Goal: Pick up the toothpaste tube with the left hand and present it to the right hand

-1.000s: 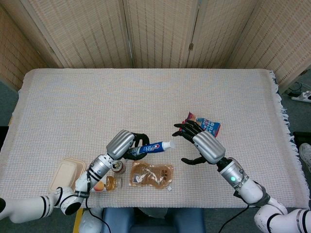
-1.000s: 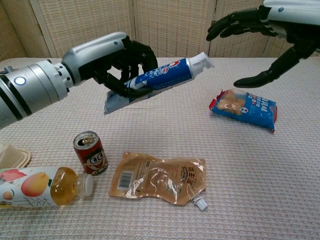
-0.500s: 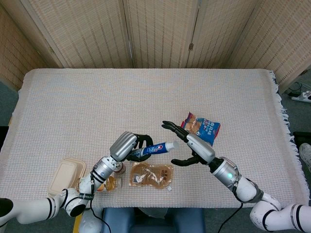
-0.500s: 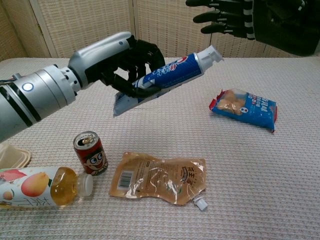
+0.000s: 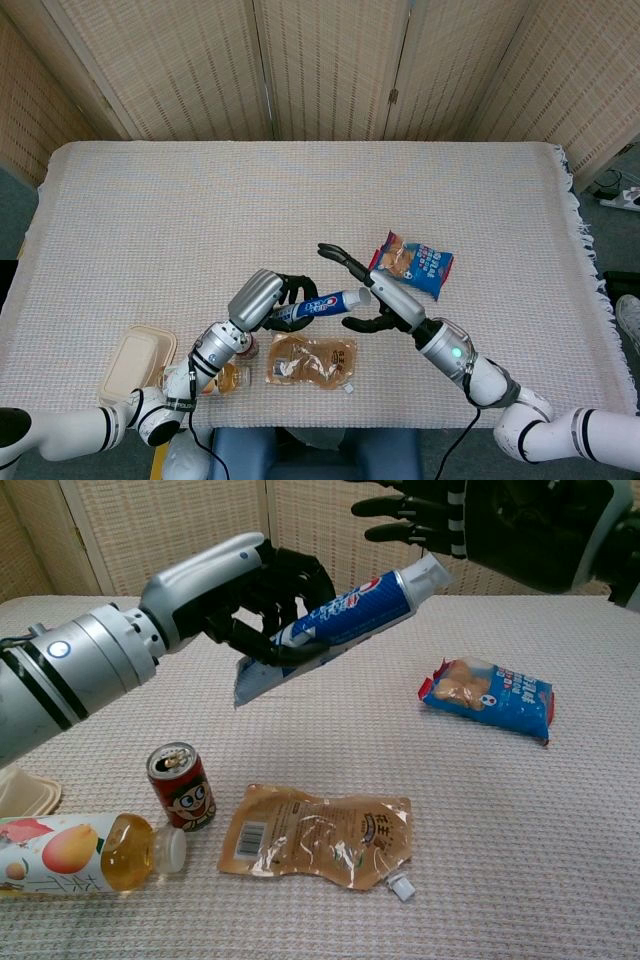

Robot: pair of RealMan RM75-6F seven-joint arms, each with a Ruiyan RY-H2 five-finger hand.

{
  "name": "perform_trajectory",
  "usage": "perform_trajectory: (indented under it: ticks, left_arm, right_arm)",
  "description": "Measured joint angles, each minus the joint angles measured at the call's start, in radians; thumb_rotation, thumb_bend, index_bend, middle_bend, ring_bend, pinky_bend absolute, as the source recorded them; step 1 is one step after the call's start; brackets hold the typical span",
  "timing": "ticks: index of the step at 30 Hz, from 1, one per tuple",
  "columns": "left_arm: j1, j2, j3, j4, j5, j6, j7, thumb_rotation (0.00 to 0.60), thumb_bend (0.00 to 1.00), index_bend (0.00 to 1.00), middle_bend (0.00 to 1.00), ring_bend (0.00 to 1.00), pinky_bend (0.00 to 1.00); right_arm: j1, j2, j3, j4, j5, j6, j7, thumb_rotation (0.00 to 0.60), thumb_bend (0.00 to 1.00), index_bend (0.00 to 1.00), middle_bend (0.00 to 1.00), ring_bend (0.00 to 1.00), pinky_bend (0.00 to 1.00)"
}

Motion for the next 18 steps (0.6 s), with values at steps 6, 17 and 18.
perform_trajectory:
  ticks: [6,17,18]
  left_arm:
    - [0.002,-0.008,-0.004,0.009,0.009,0.019,-0.019,0.600,0.76,0.78,0.80,0.72,0.70]
    - [0.000,-0.018,-0.009,0.010,0.016,0.032,-0.038,0.600,0.76,0.78,0.81,0.72,0.70]
    - [-0.001,-0.018,-0.010,0.009,0.016,0.032,-0.038,0.600,0.76,0.78,0.81,0.72,0.70]
  right_arm:
    - [0.012,-0.027,0.005,0.015,0.013,0.002,0.013,0.180,0.13,0.00,0.00,0.00,0.00]
    - [0.022,-0.076,0.012,0.034,0.021,0.022,0.041,0.173,0.13,0.00,0.00,0.00,0.00]
    - [0.022,-0.080,0.012,0.036,0.022,0.024,0.042,0.173,0.13,0.00,0.00,0.00,0.00]
